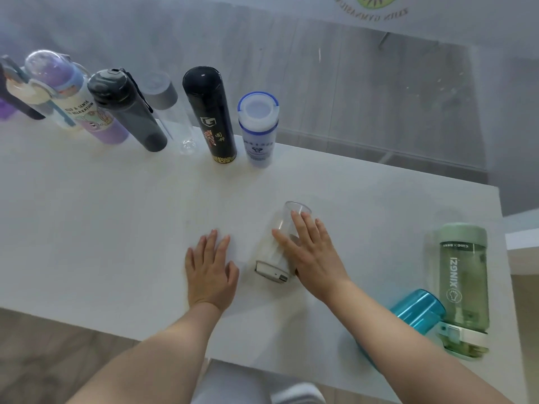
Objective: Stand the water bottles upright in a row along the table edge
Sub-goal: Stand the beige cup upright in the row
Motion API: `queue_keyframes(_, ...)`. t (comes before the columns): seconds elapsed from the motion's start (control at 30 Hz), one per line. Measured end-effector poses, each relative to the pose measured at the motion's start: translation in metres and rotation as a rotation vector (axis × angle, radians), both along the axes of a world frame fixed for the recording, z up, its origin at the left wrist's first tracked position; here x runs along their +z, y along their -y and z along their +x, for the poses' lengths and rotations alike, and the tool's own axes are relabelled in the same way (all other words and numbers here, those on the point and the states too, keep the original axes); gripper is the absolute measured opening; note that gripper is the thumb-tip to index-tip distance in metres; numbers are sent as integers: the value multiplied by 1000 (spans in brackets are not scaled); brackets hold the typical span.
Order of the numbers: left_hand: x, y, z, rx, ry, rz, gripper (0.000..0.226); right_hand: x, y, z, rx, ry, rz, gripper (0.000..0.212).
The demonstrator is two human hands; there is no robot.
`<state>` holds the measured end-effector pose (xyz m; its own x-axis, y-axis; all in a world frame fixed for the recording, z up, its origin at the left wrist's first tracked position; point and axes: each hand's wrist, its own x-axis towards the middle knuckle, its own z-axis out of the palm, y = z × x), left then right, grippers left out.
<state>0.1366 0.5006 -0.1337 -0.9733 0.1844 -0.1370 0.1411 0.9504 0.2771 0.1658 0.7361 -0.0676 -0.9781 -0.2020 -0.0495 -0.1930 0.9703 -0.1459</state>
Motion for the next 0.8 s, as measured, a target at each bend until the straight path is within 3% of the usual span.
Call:
queue_keyframes(0.23, 1, -1, -1, -4, 19, -15, 60, -6, -3, 4, -11, 22, -122, 86)
queue_keyframes(0.33, 1, 0, -2, -7, 19, -14, 60, 0, -4, 4, -85, 18, -266, 93)
queue_keyframes(0.47, 1, 0, -3, -9, 22, -15, 60, 10, -6, 4, -338, 36, -570, 92)
queue_keyframes(0.67, 1, -1, -3, -5, 23, -12, 60, 19, -16, 1, -672, 92, -1068, 69)
queue_keyframes(0.73, 0, 0, -3, -5, 31, -18, 61, 18, -21, 0, -720, 150, -1128, 61)
queue_keyframes(0.8, 0, 0, -3, -7, 37, -22, 61, 19, -25, 0, -694, 199, -1064, 56)
